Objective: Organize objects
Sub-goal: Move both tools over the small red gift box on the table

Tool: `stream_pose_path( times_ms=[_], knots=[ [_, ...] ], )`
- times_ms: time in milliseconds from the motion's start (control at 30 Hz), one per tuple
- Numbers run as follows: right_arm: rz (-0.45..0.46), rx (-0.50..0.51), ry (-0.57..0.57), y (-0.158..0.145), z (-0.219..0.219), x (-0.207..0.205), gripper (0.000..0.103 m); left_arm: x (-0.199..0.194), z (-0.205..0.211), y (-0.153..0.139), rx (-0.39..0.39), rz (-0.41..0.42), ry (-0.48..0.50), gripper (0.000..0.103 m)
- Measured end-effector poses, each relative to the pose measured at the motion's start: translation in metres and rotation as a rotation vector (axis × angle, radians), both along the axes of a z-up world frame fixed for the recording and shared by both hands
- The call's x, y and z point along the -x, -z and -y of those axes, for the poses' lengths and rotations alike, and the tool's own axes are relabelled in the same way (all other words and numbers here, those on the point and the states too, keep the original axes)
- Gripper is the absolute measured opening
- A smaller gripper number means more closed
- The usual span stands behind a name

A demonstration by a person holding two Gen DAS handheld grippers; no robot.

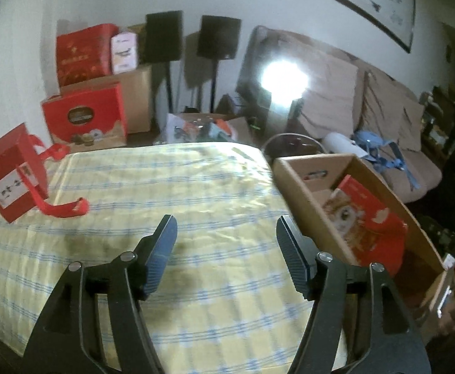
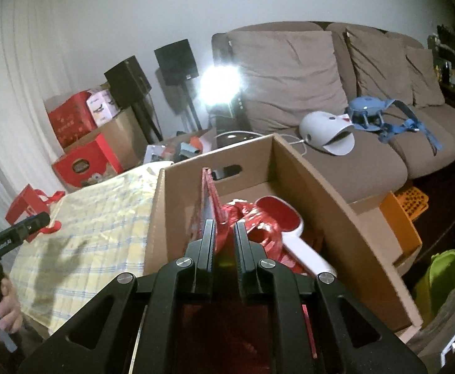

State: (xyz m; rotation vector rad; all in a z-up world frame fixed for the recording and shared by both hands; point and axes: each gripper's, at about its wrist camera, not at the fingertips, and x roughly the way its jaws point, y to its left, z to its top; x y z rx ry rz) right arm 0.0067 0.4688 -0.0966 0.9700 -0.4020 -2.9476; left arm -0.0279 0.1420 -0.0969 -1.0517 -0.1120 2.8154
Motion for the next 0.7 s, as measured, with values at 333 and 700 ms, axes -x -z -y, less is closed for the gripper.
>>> stream_pose_path(
  times_ms=[333, 700],
  knots=[
    [0.023, -0.02, -0.034, 0.016, 0.037, -0.001, 0.021, -0.015, 0.067, 0.024, -0.004, 0.035, -0.055, 0.066],
    [0.126, -0.012, -0.151, 0.033, 0.132, 0.02, 0.03, -0.011, 0.178, 0.025, -0.093, 0.077, -0.238, 0.074]
  ],
)
